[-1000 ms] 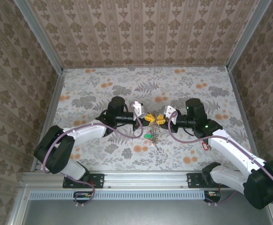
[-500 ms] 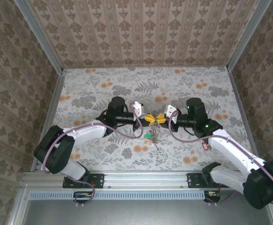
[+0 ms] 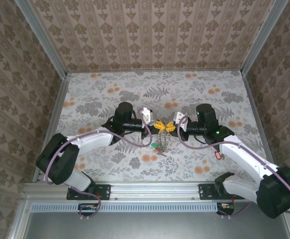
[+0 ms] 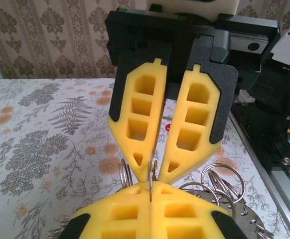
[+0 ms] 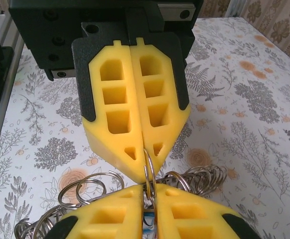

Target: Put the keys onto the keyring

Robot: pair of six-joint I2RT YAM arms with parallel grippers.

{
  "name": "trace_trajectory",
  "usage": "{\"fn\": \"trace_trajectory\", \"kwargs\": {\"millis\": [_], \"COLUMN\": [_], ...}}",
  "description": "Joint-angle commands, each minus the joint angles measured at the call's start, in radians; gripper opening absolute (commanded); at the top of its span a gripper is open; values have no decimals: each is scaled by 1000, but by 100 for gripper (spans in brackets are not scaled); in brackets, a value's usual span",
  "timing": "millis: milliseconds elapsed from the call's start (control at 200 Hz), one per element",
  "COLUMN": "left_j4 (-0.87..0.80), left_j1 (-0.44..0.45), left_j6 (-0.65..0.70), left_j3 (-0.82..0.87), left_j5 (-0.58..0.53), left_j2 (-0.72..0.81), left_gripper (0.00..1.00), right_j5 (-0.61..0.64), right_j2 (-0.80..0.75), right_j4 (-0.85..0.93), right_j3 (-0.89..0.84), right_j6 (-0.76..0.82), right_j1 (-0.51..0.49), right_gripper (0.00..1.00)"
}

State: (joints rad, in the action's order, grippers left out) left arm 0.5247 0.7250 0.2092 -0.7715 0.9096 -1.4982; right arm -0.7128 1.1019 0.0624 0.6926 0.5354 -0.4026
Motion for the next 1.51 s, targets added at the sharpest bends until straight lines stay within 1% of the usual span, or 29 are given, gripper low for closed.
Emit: {"fn": "trace_trajectory", "kwargs": {"millis": [0, 130, 210, 255, 295, 350, 440, 540, 765, 1040, 1455, 1500], "left_j4": [58, 50, 16, -13, -41, -100, -234, -311, -515, -570, -614, -616], "left_j1": [-1, -1, -1, -1, -2, -1, 4, 10, 34, 54, 67, 69], "left_j6": [-7, -7, 10, 26, 43, 72, 137, 179, 274, 298, 323, 323], "left_j3": [-38, -37, -38, -38, -40, -50, -88, -116, -211, -255, -290, -295], "left_j5": [36, 30, 14, -2, -18, -39, -73, -102, -123, -116, -137, -139], "left_j2": [7, 11, 17, 26, 34, 45, 60, 75, 66, 40, 4, 0], "left_gripper": [0, 0, 0, 5, 6, 9, 18, 22, 25, 27, 27, 26], "right_j5": [-63, -47, -34, -21, -7, 24, 69, 100, 136, 123, 96, 94], "right_j2": [7, 12, 8, 4, 3, 3, 4, 3, -2, -4, -4, -4], "right_j4": [-39, -13, 19, 37, 74, 116, 194, 251, 322, 315, 289, 286], "right_j3": [17, 29, 43, 52, 66, 85, 118, 139, 181, 185, 171, 171], "right_j6": [-26, -20, -19, -19, -9, -5, 16, 39, 58, 57, 49, 49], "right_j1": [3, 4, 3, 3, 4, -3, -16, -28, -37, -38, -39, -38], "right_gripper": [10, 2, 0, 0, 0, 0, 0, 0, 0, 0, 0, 0]}}
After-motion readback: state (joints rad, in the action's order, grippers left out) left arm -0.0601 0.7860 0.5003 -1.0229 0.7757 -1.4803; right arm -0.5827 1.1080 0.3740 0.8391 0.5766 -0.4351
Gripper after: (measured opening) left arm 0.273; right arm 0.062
